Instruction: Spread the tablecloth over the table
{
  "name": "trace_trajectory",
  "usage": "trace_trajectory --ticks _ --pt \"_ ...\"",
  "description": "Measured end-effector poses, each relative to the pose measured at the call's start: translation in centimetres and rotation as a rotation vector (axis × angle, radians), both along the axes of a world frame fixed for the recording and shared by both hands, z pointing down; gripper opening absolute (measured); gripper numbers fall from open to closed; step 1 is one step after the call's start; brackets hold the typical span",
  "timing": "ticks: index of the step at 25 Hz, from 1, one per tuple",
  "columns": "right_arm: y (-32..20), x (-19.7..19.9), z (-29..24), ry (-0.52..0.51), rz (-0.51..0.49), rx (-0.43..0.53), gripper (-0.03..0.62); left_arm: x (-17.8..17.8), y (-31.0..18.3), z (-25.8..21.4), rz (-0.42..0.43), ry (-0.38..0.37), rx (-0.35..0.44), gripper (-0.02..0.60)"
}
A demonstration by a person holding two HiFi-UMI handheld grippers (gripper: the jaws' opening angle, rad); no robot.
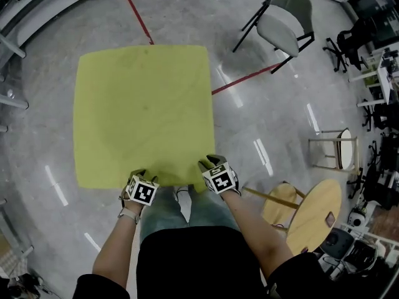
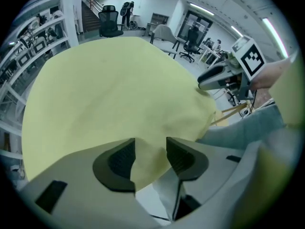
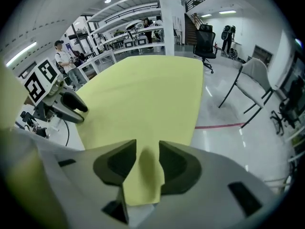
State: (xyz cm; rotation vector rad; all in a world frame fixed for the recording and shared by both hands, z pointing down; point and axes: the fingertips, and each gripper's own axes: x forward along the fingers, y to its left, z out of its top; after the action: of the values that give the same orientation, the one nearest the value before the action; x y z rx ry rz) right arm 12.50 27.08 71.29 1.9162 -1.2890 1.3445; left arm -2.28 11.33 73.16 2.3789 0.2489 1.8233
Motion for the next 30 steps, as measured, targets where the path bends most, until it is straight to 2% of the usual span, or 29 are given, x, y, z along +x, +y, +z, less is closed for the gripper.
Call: trace_trajectory --ticks 4,6,11,12,15,18,22,26,30 --pt "1.2 -2.1 1.3 -0.005 0.014 -0.038 0.122 -1.2 -2.5 0.0 -0.029 0.036 0.007 0.198" --pt "2.2 -2.0 1.6 0.017 0.044 -0.041 0.074 -1.1 -2.3 -0.1 -0.014 0.05 0.004 0.198" --pt "4.7 -1.1 1.7 0.017 0.095 -0.069 0.048 -0.8 -0.9 -0.1 -0.007 0.049 -0.022 0.198" --pt "5.2 -1.0 1.6 0.022 0.088 -0.074 0.009 -0.7 -0.7 -0.1 -0.011 0.047 -0.024 0.198" --pt "6.5 -0.9 1.3 0.021 0.074 -0.086 0.011 -0.9 -0.1 0.0 0.001 0.034 -0.022 0.198" --pt "7.8 -0.7 1.4 0.009 0.107 -0.101 0.011 -0.9 0.6 0.0 0.019 0.031 -0.019 0.198" --pt "7.3 -0.9 0.8 0.013 0.143 -0.071 0.011 -1.3 0.6 0.0 0.048 0.014 -0.015 0.198" --pt "4.5 -2.1 0.6 0.022 0.095 -0.056 0.011 -2.0 -3.0 -0.2 0.014 0.042 0.072 0.199" --pt "1.9 -3.0 1.1 0.024 0.046 -0.048 0.011 -3.4 -9.7 -0.1 -0.104 0.066 0.157 0.199"
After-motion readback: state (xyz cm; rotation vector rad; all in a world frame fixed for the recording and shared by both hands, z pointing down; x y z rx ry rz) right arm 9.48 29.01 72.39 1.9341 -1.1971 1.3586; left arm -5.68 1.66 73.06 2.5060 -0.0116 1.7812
